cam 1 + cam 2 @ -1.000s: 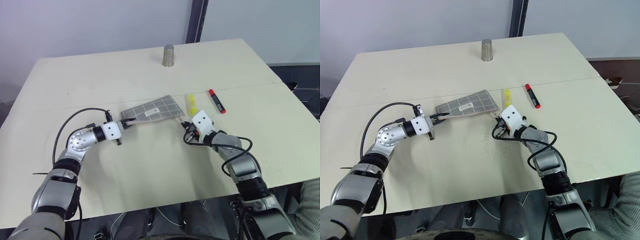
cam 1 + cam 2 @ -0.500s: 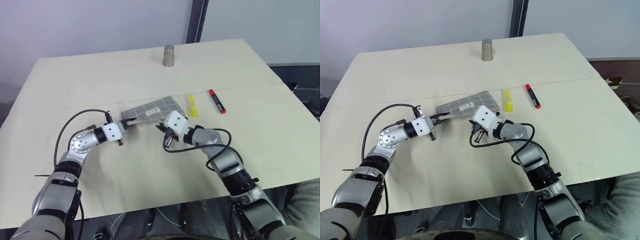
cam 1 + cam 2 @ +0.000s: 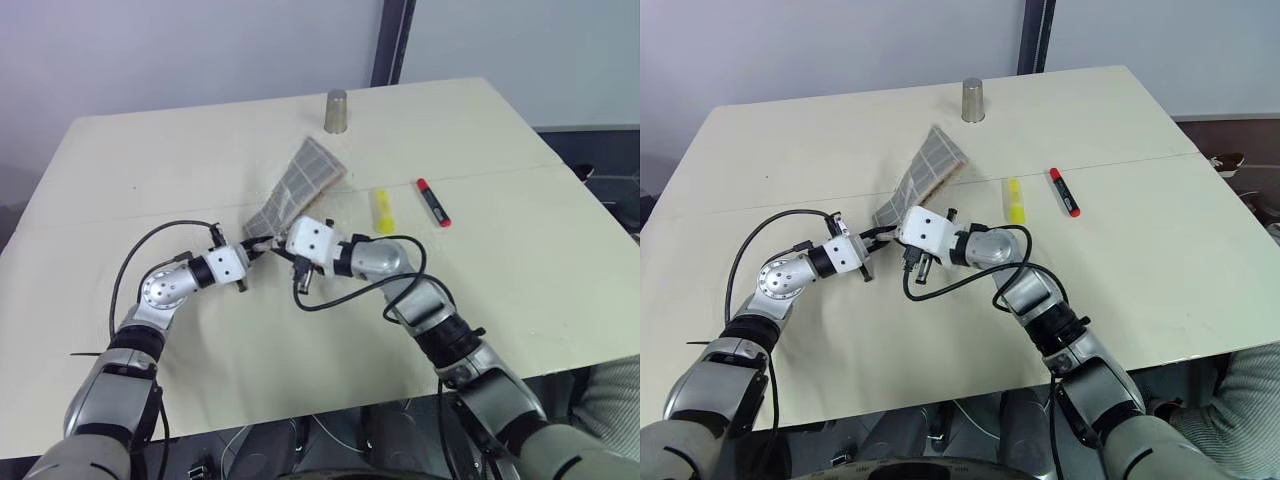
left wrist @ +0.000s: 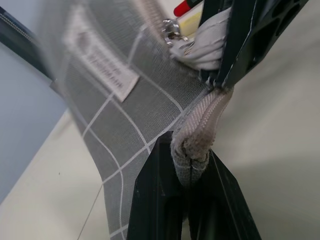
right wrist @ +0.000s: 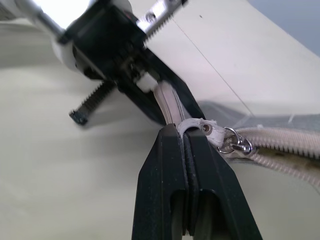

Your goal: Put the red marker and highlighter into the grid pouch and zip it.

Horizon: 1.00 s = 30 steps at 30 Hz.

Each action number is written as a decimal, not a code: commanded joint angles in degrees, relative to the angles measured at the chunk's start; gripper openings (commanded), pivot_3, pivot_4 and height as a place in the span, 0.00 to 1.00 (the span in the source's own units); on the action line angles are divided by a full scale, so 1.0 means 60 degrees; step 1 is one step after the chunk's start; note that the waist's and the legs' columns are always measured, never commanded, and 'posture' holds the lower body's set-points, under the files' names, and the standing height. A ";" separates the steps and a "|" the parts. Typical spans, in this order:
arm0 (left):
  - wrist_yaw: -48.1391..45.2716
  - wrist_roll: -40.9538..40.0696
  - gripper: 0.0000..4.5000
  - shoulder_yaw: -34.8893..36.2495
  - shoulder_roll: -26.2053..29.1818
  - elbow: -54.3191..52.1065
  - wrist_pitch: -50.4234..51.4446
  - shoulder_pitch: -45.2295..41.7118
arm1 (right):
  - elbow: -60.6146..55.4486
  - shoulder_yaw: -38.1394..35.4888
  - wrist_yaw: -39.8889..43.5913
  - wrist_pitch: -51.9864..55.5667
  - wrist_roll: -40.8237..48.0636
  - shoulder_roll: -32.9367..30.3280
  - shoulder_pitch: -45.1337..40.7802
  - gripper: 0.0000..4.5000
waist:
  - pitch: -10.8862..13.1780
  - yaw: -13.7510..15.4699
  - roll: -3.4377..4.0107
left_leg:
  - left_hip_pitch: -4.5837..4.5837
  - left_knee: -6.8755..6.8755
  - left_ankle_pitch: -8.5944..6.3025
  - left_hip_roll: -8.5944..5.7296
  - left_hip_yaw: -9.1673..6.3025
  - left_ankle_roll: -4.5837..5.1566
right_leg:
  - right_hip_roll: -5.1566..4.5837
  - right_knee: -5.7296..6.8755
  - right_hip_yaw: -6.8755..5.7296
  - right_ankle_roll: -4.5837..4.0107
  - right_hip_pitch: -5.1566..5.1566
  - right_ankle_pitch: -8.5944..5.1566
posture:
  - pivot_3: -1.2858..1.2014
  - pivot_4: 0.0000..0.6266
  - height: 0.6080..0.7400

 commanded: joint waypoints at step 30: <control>0.0466 0.0276 0.00 -0.0114 -0.0051 -0.0368 -0.0140 -0.0065 | -0.0166 0.0103 0.0364 -0.0632 -0.0048 0.0720 -0.0070 0.00 | 0.0001 -0.0010 0.0000 | 0.0000 -0.0012 -0.0002 -0.0001 -0.0001 -0.0004 | 0.0004 0.0000 0.0007 0.0000 -0.0011 0.0000 | 0.52 0.24 1.00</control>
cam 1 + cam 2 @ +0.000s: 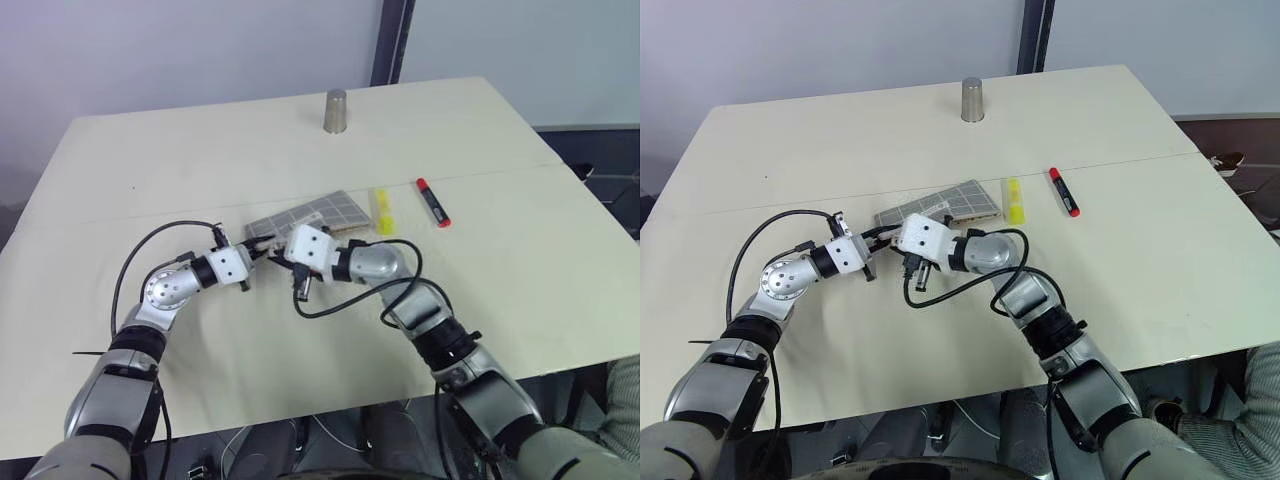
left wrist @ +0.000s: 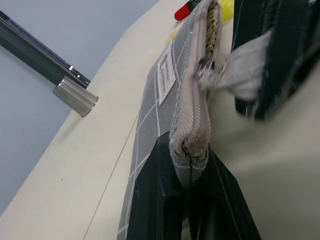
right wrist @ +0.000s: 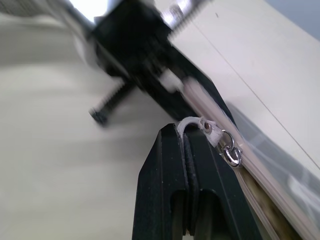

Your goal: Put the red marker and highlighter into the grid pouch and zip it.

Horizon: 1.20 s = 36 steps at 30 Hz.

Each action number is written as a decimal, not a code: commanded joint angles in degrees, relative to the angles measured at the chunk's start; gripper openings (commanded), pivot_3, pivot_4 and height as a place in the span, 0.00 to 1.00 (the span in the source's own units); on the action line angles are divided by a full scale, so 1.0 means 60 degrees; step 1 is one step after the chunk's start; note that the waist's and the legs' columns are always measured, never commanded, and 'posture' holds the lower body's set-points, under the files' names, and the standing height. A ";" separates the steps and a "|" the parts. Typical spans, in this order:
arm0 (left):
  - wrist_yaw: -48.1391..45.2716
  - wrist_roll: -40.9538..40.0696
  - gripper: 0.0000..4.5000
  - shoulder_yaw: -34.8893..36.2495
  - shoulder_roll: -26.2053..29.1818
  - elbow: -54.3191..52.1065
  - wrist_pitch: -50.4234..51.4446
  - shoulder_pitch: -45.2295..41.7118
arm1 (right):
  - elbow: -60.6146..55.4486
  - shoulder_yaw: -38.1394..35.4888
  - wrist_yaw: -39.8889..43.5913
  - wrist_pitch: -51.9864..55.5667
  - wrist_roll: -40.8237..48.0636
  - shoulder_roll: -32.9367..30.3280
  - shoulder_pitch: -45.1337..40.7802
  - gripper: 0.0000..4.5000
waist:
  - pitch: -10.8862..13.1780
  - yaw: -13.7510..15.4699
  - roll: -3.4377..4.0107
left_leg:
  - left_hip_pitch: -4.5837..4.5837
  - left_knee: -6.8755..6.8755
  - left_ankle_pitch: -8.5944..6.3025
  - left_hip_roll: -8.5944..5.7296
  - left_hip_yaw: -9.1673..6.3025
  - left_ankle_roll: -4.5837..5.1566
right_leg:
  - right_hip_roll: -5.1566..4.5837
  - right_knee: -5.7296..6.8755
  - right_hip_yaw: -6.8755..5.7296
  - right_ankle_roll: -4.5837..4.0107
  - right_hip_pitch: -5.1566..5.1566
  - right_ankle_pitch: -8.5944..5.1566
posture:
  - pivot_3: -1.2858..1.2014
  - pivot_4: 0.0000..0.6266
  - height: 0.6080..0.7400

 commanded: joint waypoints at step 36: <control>0.1092 0.0580 0.00 -0.0053 0.0065 0.0329 -0.0074 -0.0458 | -0.3204 -0.3592 -0.5011 0.3617 0.0064 -0.0325 0.2625 0.99 | 0.0008 0.0026 -0.0014 | -0.0002 -0.0044 0.0003 -0.0007 -0.0009 0.0000 | 0.0006 -0.0015 0.0025 0.0041 0.0012 -0.0026 | 0.52 0.24 1.00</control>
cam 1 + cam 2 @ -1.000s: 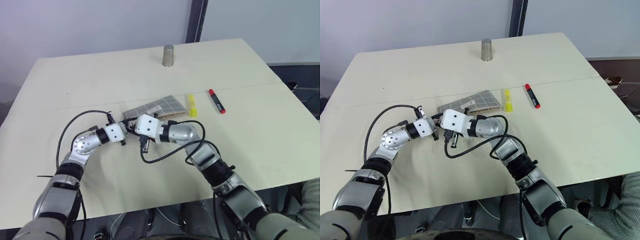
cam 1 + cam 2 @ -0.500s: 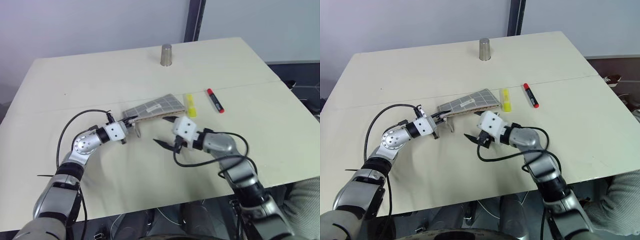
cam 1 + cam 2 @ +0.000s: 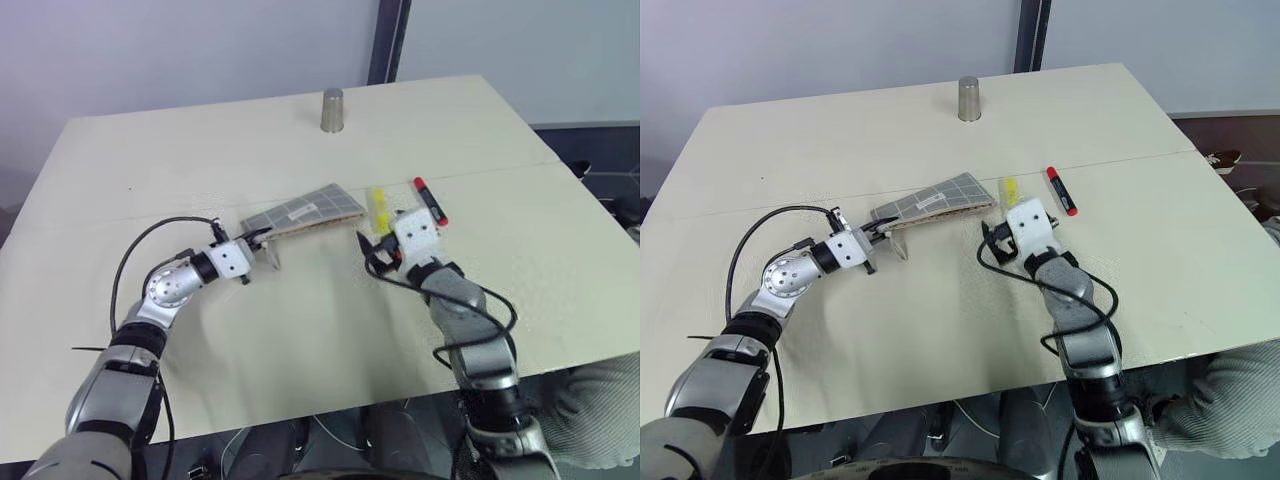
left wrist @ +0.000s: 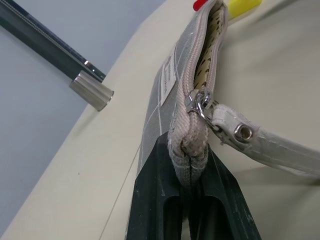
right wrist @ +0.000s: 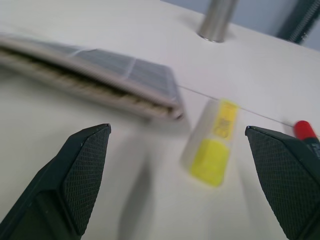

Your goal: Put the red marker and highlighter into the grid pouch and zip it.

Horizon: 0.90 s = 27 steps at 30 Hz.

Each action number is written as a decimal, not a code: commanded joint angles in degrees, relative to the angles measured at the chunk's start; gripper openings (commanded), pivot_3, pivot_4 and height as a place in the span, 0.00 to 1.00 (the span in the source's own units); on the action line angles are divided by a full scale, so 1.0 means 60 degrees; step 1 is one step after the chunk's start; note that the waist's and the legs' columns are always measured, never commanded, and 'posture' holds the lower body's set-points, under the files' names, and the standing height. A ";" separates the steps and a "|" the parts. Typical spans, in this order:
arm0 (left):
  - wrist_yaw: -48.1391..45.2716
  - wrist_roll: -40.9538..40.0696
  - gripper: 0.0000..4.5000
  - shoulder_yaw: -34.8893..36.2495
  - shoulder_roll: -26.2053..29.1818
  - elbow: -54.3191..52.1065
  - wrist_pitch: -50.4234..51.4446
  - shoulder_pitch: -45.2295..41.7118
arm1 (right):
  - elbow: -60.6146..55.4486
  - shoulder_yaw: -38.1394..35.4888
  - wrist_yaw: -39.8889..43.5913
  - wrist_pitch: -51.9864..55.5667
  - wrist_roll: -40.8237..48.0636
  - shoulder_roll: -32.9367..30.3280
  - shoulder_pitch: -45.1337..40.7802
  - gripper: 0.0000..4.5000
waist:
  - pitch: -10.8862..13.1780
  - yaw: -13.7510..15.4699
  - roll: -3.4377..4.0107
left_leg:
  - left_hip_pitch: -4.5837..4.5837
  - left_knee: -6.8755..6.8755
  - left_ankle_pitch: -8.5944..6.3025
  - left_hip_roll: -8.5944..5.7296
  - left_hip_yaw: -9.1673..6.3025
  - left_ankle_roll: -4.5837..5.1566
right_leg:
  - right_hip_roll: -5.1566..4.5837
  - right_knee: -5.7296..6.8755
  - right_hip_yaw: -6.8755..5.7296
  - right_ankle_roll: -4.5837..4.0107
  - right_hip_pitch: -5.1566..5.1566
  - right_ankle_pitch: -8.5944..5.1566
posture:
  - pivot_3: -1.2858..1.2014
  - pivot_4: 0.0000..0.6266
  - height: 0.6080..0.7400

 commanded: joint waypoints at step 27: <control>-0.0218 -0.0154 0.00 -0.0081 -0.0018 -0.0191 -0.0126 -0.0116 | 0.1728 -0.1266 -0.0138 -0.1642 0.1206 -0.0871 -0.1713 0.18 | 0.0003 -0.0040 0.0003 | -0.0001 -0.0025 0.0011 -0.0021 -0.0003 0.0023 | -0.0012 -0.0024 0.0001 -0.0033 0.0002 0.0021 | 0.52 0.24 1.00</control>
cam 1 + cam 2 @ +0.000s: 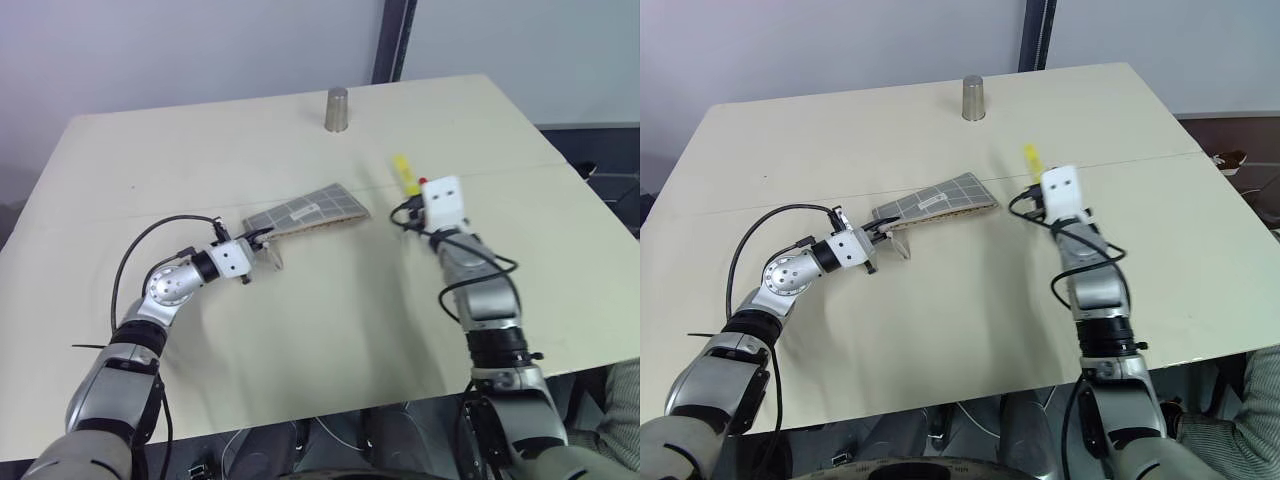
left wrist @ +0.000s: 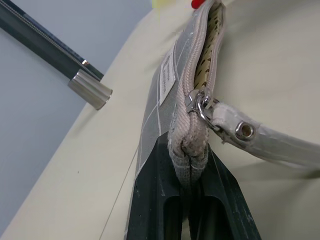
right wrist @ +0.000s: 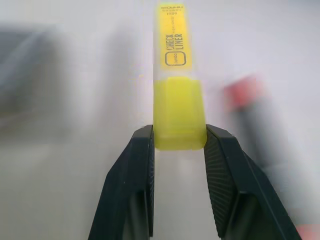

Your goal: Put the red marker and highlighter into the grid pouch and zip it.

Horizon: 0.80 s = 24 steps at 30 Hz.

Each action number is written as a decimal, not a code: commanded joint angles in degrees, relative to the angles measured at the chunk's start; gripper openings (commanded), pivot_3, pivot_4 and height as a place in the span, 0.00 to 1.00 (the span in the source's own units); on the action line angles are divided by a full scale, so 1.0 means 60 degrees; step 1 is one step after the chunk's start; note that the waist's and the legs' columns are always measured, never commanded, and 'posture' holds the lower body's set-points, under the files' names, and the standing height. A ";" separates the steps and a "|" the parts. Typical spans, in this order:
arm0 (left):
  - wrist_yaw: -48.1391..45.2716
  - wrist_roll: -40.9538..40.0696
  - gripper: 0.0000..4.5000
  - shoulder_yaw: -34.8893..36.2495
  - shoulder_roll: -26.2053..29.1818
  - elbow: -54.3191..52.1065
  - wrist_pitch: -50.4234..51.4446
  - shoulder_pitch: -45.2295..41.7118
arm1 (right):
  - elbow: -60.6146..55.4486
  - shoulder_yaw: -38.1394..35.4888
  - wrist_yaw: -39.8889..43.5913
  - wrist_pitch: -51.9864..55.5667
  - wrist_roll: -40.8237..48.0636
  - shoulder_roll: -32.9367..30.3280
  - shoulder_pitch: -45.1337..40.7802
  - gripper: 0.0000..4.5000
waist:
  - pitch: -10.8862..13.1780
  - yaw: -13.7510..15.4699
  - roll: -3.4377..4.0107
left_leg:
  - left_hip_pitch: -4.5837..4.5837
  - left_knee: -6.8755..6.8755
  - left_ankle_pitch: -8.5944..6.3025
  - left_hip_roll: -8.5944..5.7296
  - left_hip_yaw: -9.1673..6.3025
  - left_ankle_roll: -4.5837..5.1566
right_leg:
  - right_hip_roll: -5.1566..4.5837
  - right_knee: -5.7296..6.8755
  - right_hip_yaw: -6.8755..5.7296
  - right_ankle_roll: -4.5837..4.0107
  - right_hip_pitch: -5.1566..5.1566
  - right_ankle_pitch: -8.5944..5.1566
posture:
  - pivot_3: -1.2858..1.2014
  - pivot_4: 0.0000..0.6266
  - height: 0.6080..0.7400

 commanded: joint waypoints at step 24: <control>-0.0201 -0.0337 0.00 -0.0004 -0.0469 -0.0223 0.0213 -0.0350 | -0.2210 0.1043 0.5697 -0.3165 0.1317 -0.3241 0.2907 0.18 | 0.0007 0.0097 -0.0018 | 0.0004 -0.0020 -0.0008 -0.0002 -0.0003 0.0017 | 0.0002 -0.0089 0.0004 0.0023 0.0033 0.0011 | 0.52 0.24 1.00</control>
